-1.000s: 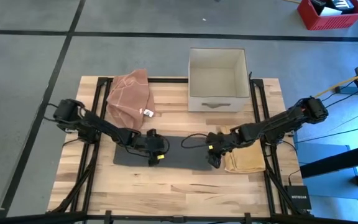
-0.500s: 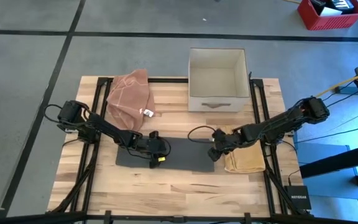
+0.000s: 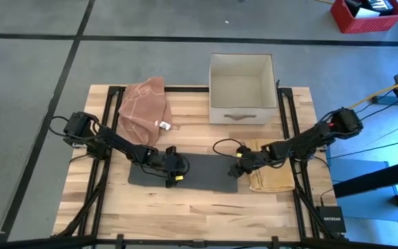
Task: Fold towel
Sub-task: Fold the gray towel
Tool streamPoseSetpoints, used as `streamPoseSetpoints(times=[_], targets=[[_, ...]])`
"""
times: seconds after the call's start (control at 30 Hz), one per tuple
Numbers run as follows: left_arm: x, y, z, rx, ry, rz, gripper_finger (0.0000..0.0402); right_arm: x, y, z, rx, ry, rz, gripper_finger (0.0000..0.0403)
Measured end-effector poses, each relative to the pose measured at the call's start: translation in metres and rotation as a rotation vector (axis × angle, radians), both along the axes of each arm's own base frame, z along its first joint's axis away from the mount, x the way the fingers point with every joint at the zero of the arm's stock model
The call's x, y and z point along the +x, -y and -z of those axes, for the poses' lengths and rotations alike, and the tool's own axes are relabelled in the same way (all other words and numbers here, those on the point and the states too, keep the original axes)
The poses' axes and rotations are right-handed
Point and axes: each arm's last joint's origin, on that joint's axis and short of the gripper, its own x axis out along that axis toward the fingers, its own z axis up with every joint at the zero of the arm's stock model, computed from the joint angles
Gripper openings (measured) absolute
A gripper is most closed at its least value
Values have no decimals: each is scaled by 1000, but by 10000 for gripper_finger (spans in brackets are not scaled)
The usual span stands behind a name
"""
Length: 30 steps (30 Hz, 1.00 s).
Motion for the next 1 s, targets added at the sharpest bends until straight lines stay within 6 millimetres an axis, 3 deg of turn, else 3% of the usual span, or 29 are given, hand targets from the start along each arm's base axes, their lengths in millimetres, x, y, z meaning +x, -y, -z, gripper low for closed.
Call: streamPoseSetpoints(times=[0.13, 0.27, 0.5, 0.67, 0.73, 0.87, 1.0], targets=[[0, 0, 0, 1, 6, -2, 150, 7, -2, 5, -15, 53, -2, 281], [2, 0, -1, -2, 25, 2, 150, 11, -2, 8, -54, 77, 0, 243], [4, 0, -2, 9, 42, 13, 150, 14, -1, 8, -165, 142, -56, 127], [18, -2, -23, -4, 123, 6, 150, 14, 1, 8, -231, 146, -94, 24], [24, -2, -31, 11, 155, 17, 150, 14, 1, 8, -238, 149, -104, 13], [35, -7, -33, 53, 177, 37, 150, 10, 2, 1, -238, 129, -108, 31], [46, -13, -22, 64, 185, 20, 150, 5, 10, -12, -261, 110, -105, 13]])
